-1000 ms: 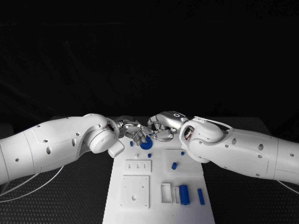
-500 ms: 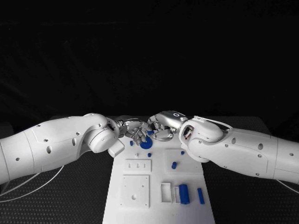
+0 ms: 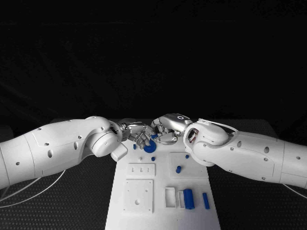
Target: Assemble the parts on the task board
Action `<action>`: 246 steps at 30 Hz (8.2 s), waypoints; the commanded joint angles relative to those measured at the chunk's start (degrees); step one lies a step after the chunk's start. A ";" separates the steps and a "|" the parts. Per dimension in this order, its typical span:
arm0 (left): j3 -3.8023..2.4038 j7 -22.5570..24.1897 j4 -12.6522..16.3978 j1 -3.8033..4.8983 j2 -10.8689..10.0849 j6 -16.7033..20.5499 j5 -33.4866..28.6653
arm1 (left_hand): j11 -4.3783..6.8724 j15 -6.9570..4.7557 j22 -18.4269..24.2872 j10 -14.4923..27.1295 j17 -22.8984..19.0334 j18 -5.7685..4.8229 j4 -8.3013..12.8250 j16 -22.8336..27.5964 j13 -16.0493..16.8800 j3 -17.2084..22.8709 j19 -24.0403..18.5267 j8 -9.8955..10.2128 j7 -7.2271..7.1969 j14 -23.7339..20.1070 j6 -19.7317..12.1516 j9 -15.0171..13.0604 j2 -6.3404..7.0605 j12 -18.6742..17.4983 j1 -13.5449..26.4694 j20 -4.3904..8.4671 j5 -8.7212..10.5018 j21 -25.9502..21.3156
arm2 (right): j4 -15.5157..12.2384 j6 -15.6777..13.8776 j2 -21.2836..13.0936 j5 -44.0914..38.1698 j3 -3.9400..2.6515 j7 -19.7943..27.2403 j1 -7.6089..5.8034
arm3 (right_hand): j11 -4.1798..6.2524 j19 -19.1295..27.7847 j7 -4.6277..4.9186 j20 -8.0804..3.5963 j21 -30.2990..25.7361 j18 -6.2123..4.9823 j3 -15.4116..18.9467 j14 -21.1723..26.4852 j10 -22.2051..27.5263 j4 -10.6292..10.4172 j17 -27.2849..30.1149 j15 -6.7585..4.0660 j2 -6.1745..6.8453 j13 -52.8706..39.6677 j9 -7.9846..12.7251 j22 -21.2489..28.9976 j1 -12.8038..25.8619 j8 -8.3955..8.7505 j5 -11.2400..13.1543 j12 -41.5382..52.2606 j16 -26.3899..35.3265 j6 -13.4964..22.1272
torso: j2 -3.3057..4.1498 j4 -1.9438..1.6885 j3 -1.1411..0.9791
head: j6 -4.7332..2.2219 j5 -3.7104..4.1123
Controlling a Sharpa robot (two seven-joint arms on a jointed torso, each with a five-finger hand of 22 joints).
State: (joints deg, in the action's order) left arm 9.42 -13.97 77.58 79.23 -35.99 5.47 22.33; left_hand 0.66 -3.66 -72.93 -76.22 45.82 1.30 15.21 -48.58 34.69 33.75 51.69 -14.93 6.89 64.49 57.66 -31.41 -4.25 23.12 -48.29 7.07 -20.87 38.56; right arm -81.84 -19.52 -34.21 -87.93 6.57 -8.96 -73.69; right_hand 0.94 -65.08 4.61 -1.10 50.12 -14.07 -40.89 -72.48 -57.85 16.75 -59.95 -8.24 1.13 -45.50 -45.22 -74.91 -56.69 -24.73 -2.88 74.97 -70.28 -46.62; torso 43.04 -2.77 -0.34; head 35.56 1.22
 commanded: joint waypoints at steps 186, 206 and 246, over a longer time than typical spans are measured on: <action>4.42 -9.81 8.10 -10.07 -3.27 15.86 44.15 | 4.02 -2.82 -3.06 -6.20 -0.19 1.15 -4.89 -14.17 5.76 8.18 6.36 -3.85 -5.52 6.00 10.47 -9.01 4.69 14.09 1.04 4.64 4.91 6.39 | 27.28 2.09 -1.29 44.47 -1.85 17.81 -2.15 | -10.19 28.40 7.44 12.45 -33.16 2.66 9.48 20.49 8.20 -6.49 25.41 15.13 8.16 41.60 14.39 5.63 4.02 11.36 -10.73 -42.39 41.03 1.05 | -0.95 -1.02 -0.52 | 6.83 -1.61; 4.43 -8.78 8.28 -10.32 -3.04 17.39 44.58 | 4.04 -2.84 -3.09 -6.24 -0.32 1.16 -5.38 -14.31 5.63 7.91 6.30 -3.78 -5.55 6.02 10.56 -8.97 4.54 14.25 0.86 4.67 5.37 6.41 | 27.26 2.27 -1.39 44.50 -1.85 17.69 -2.15 | -10.20 28.43 7.44 12.47 -33.31 2.65 9.53 20.51 8.19 -6.71 25.35 15.15 8.10 41.60 14.47 5.52 4.23 11.32 -10.91 -42.48 41.13 1.07 | -0.96 -1.03 -0.55 | 6.79 -1.45; 4.43 -9.24 6.61 -11.34 -1.78 14.33 44.64 | 4.07 -3.06 -3.09 -6.17 -0.75 1.19 -5.73 -15.00 5.32 7.57 6.38 -3.78 -5.62 5.88 10.93 -8.86 8.00 15.29 -1.53 4.87 6.99 6.63 | 26.67 2.48 -1.53 44.60 -1.84 17.60 -2.13 | -10.22 28.46 7.45 12.50 -33.56 2.63 9.62 20.54 8.19 -7.00 25.26 15.18 8.10 41.59 14.61 5.35 4.51 11.26 -11.12 -42.62 41.27 1.11 | -0.97 -1.02 -0.57 | 7.18 -1.37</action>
State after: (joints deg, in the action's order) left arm 13.85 -23.58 84.18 67.96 -37.91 21.01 66.61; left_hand 3.76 -6.64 -74.95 -83.52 45.16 1.71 9.61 -63.27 40.06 41.23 58.26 -18.42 5.60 70.52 64.06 -40.28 3.13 38.29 -49.85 9.09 -14.08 44.94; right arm -55.06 -17.73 -35.74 -43.48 4.76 8.50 -75.82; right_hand -9.31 -36.74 11.75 11.03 16.84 -11.51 -31.40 -51.69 -49.26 10.11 -34.60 6.74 9.28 -4.00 -30.67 -69.47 -52.70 -13.08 -13.72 32.55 -29.40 -45.61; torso 42.10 -3.82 -0.88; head 42.76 -0.14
